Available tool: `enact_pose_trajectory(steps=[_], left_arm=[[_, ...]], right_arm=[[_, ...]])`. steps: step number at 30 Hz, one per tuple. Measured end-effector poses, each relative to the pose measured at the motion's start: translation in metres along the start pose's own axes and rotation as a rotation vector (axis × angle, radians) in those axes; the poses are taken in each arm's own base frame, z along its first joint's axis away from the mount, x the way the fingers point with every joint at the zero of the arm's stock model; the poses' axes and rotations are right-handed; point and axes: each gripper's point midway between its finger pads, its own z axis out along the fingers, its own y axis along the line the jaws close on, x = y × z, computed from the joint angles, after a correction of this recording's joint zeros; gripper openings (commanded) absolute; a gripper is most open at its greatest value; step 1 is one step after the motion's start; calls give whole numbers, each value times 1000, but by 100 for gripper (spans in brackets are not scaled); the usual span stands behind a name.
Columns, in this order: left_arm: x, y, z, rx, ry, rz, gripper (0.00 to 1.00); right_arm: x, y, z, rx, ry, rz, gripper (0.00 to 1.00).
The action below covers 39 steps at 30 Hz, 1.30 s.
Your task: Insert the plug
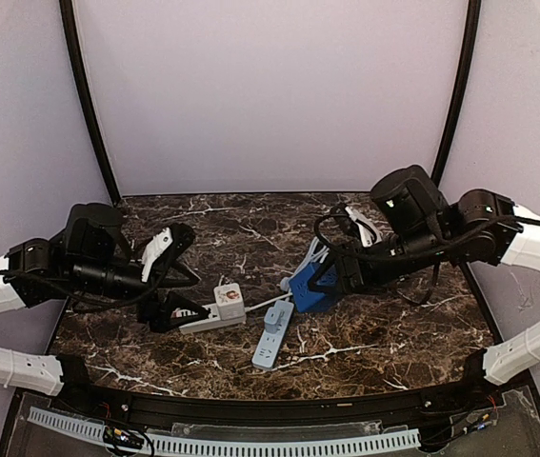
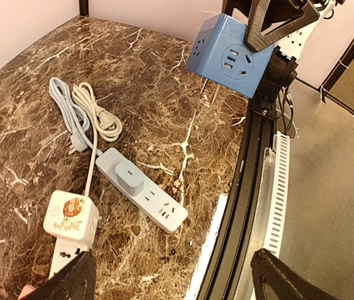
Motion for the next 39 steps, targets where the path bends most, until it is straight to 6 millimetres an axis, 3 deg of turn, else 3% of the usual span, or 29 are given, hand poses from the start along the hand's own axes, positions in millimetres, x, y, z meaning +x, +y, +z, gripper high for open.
enact_pose_trajectory(steps=[11, 19, 27, 30, 32, 39], left_arm=[[44, 16, 8, -78, 62, -151, 88], [58, 27, 12, -184, 100, -254, 87], [106, 16, 59, -280, 327, -322, 75], [123, 18, 77, -339, 390, -365, 60], [131, 21, 89, -377, 408, -394, 56], [130, 29, 123, -452, 385, -527, 41]], right_arm=[[24, -18, 14, 291, 8, 368, 0], [17, -19, 5, 368, -48, 525, 0], [28, -42, -10, 424, -76, 573, 0], [37, -51, -23, 411, -76, 570, 0], [40, -54, -30, 391, -74, 561, 0], [59, -70, -52, 337, -63, 530, 0]])
